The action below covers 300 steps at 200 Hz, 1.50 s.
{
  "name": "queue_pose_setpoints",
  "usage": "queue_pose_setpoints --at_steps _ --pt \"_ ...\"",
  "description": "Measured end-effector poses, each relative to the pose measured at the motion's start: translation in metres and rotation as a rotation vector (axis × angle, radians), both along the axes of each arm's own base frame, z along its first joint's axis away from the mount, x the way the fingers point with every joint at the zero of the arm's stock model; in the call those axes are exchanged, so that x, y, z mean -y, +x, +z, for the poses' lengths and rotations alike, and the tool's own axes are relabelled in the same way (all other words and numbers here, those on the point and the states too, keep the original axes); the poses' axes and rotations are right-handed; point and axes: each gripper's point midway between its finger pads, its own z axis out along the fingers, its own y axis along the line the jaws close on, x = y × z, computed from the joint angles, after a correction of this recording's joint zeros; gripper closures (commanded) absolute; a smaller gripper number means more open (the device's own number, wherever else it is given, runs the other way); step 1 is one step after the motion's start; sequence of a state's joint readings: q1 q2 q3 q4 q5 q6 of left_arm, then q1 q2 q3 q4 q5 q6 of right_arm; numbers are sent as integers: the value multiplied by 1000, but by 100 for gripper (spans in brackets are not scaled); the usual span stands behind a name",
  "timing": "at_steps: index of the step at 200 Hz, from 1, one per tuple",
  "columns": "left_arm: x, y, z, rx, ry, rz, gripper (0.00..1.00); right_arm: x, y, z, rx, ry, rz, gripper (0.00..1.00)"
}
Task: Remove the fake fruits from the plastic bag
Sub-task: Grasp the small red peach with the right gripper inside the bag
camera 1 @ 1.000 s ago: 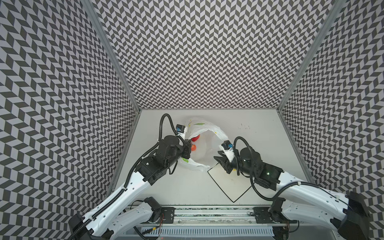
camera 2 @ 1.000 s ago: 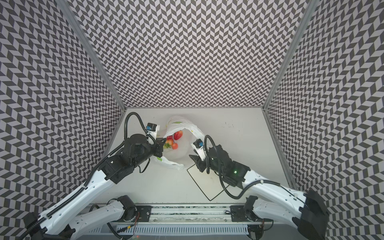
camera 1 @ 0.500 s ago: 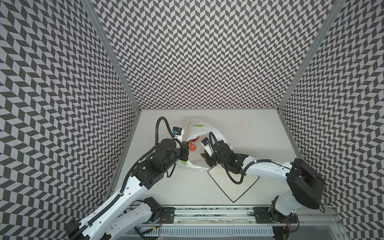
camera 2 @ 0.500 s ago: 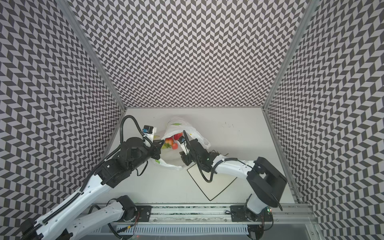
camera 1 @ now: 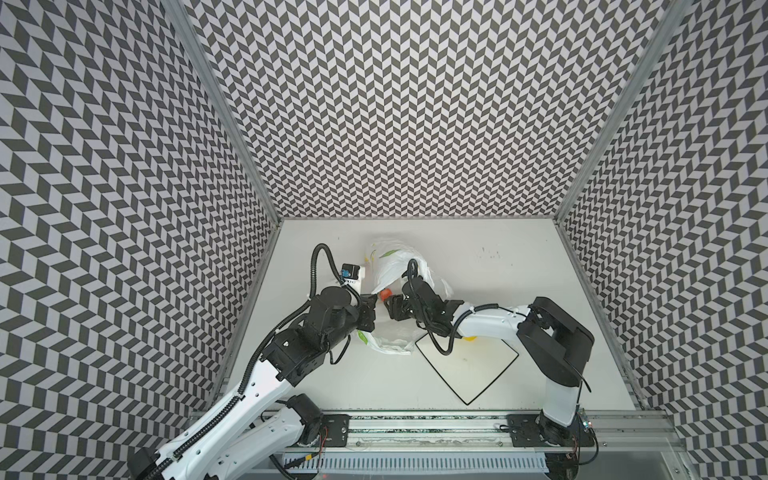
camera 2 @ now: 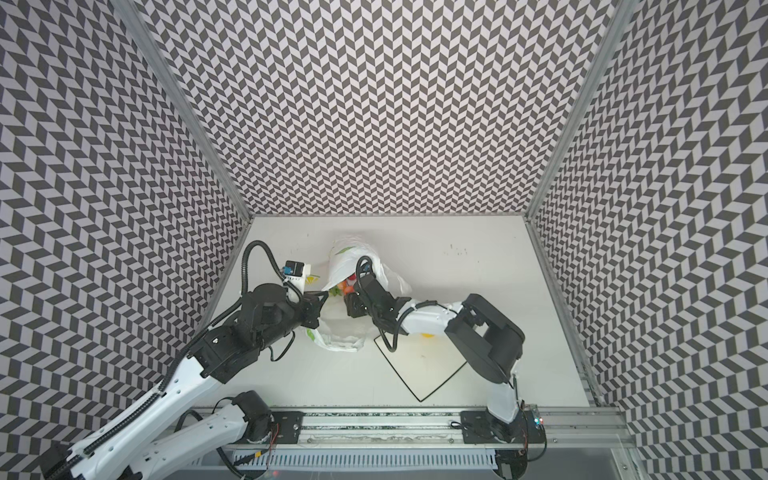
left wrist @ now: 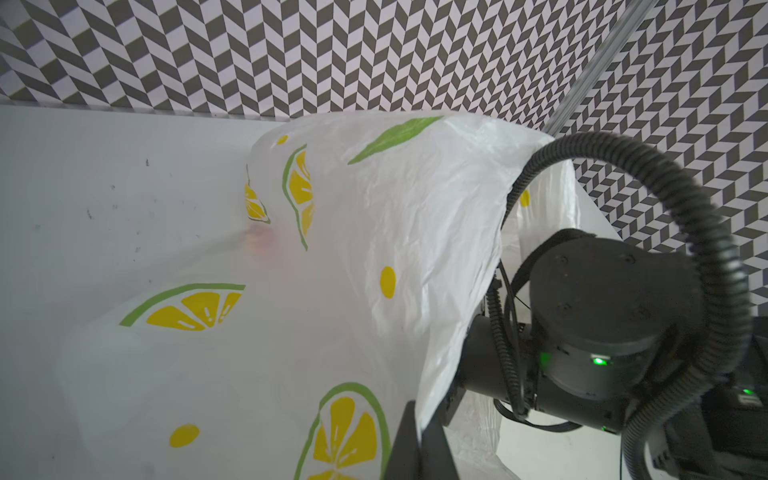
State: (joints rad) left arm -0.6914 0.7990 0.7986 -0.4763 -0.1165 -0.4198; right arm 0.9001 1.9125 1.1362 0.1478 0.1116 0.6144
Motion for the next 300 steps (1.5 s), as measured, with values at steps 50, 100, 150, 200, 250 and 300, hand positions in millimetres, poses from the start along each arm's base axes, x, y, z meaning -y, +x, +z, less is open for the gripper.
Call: queue_pose_setpoints --at_steps 50,100,150,200,250,300 --pt "3 -3 -6 -26 -17 -10 100 -2 27 -28 -133 78 -121 34" --pt "5 -4 -8 -31 -21 -21 100 -10 47 -28 -155 125 -162 33" --pt "5 -5 -13 -41 -17 -25 100 -23 55 -35 -173 147 -169 36" --pt "6 -5 -12 -36 -21 -27 100 -33 63 -43 -183 156 -174 38" --pt "6 -3 -9 -26 -27 -23 100 -40 66 -46 -168 128 -156 54" --pt "4 0 -5 -8 -31 -2 100 -41 61 -46 -136 81 -108 72"
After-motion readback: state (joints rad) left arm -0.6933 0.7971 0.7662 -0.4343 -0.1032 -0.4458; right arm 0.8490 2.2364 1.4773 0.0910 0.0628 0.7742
